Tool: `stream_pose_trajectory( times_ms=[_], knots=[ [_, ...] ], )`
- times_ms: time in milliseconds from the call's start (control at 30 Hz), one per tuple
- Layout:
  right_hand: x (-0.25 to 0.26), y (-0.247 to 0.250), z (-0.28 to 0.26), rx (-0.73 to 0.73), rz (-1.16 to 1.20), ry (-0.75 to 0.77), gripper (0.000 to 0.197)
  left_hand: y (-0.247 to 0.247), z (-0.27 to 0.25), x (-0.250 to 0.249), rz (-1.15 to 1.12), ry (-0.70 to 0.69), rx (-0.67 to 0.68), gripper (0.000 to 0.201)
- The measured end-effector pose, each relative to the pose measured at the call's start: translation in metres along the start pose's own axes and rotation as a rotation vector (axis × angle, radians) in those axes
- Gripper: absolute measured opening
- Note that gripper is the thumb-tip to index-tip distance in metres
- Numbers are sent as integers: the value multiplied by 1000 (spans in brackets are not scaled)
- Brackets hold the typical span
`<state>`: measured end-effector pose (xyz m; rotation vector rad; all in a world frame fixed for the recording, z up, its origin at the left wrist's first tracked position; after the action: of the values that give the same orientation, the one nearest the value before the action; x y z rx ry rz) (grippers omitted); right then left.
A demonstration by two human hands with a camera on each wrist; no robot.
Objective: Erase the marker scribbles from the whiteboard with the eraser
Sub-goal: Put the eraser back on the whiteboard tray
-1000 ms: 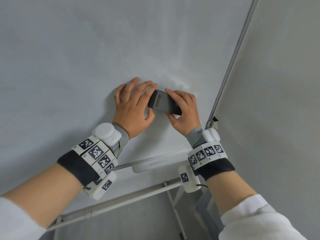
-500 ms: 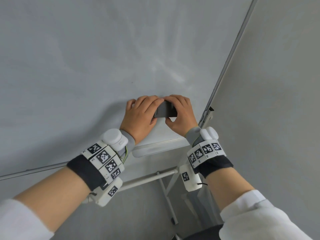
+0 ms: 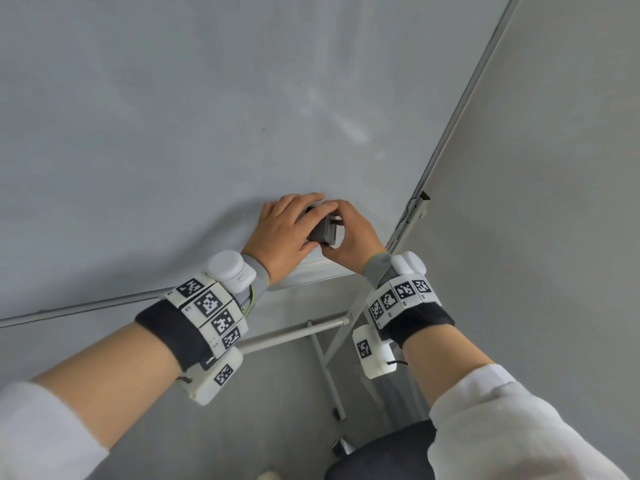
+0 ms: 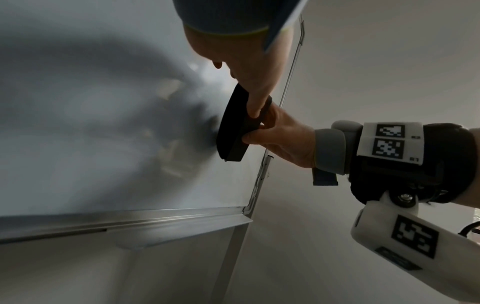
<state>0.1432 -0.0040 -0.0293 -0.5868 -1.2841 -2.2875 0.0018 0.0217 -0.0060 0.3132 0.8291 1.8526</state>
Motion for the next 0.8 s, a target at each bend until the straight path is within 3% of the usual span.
stream_pose_trajectory(
  times_ms=[300, 500, 800],
  knots=[
    [-22, 8, -12, 30, 163, -192, 59, -21, -12, 1, -56, 26, 126, 87],
    [-47, 4, -22, 84, 322, -399, 56, -34, -20, -1, -129, 96, 194, 72],
    [-84, -26, -43, 174, 396, -522, 57, -55, -39, 6, -154, 220, 328, 38]
  ],
)
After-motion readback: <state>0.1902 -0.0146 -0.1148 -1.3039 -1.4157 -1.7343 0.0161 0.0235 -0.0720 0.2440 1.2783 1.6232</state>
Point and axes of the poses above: each hand's wrist, its own z-axis towards the middle knuckle, its own y-axis out of the back of the hand, x = y × z, the point moved 4 cm from there along z, towards the middle knuckle, and after that the axes turned 8 degrees about -x, right-handed, at the moved point
